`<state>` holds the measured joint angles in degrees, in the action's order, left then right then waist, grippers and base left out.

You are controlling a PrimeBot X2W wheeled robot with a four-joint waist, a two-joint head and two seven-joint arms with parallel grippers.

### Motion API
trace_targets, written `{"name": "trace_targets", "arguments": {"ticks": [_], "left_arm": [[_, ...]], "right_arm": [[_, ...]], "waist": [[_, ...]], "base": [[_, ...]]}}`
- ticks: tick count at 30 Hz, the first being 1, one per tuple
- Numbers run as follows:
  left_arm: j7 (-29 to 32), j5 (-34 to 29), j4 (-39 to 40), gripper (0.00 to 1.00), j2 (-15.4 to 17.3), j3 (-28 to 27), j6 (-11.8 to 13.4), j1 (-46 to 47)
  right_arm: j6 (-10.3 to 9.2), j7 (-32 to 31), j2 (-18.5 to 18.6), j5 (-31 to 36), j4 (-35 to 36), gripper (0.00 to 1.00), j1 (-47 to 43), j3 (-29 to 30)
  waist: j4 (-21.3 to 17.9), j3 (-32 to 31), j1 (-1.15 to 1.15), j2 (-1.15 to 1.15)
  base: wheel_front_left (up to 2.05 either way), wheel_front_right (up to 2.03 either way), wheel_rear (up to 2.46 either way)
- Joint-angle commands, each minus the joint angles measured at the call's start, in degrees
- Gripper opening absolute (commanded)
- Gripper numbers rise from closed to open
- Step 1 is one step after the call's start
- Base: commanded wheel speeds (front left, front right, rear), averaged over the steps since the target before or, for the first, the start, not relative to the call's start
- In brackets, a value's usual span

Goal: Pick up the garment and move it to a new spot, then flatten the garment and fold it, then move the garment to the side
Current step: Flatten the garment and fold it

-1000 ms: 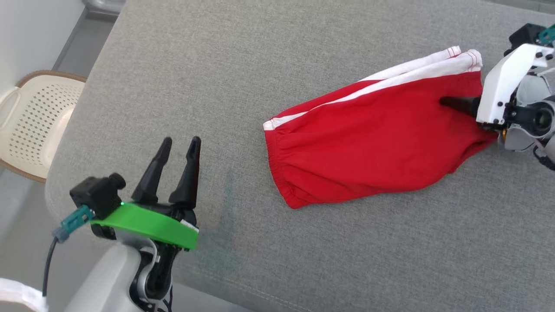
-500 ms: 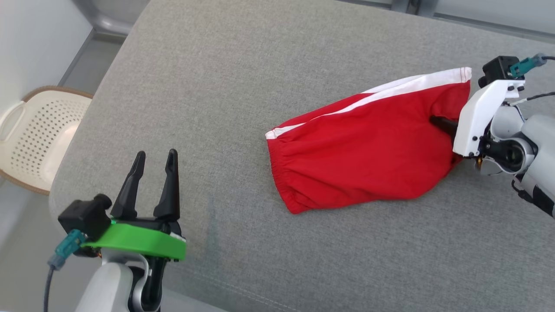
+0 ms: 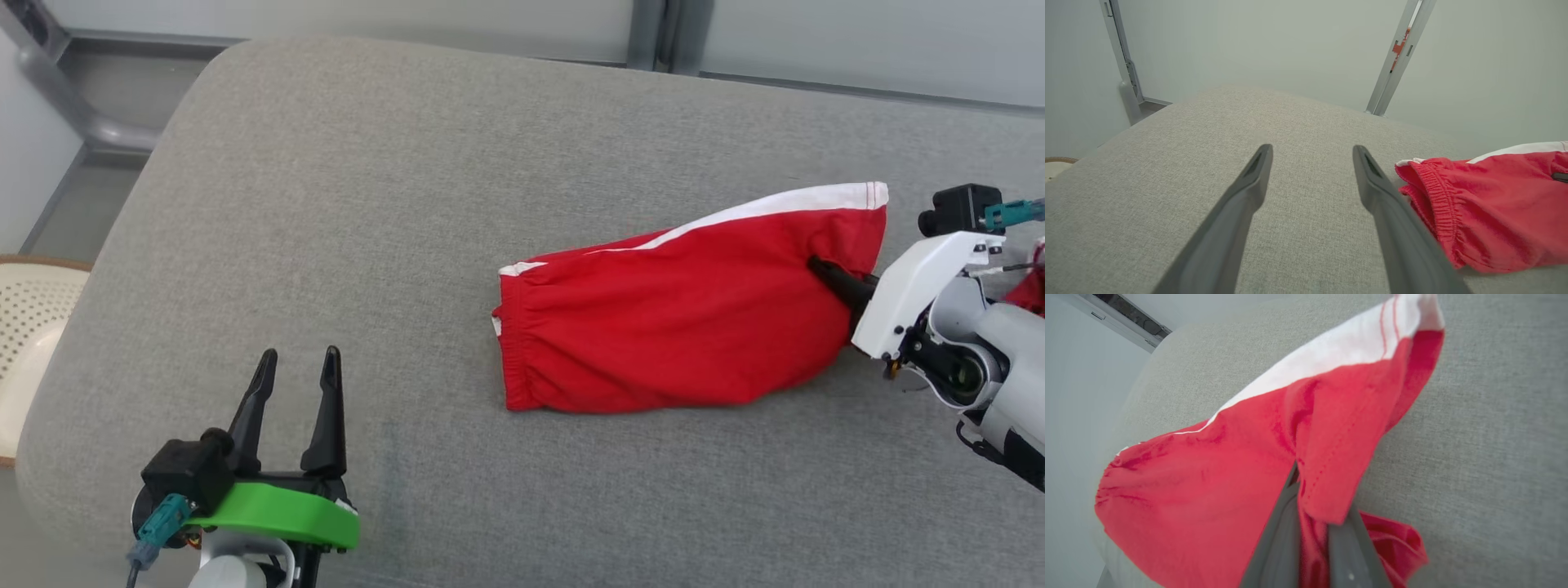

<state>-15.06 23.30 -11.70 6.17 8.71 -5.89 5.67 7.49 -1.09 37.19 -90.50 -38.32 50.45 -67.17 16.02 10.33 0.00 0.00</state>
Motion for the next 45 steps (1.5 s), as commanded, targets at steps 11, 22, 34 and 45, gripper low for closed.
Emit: {"name": "trace_targets", "arguments": {"ticks": [11, 22, 34, 45], "left_arm": [[-0.11, -2.82, -0.94, 1.0, -1.63, 0.96, -1.29, -1.02], [-0.11, -1.49, -4.25, 1.0, -2.69, 1.89, -1.59, -1.66], [-0.12, 0.1, -6.52, 1.0, -3.14, 2.82, -1.62, -1.89], [-0.12, -0.02, -6.78, 1.0, -3.24, 2.7, -1.64, -0.71]], "right_arm": [[-0.01, 4.0, 1.61, 4.12, -1.08, 0.0, 0.09, -0.95], [-0.01, -0.88, -5.02, 13.13, -2.02, 0.0, 4.75, -5.17], [-0.01, -10.42, -13.98, 18.58, -7.94, 0.0, 5.23, -6.12], [-0.01, -10.25, -18.58, 22.14, -10.03, 1.0, 4.12, -6.29]], "waist": [[-6.77, -3.6, 0.0, 0.0], [-1.37, -4.99, 0.0, 0.0], [2.77, -5.15, 0.0, 0.0], [1.54, -4.74, 0.0, 0.0]], "base": [[0.0, 0.0, 0.0], [0.0, 0.0, 0.0], [0.0, 0.0, 0.0], [0.0, 0.0, 0.0]]}}
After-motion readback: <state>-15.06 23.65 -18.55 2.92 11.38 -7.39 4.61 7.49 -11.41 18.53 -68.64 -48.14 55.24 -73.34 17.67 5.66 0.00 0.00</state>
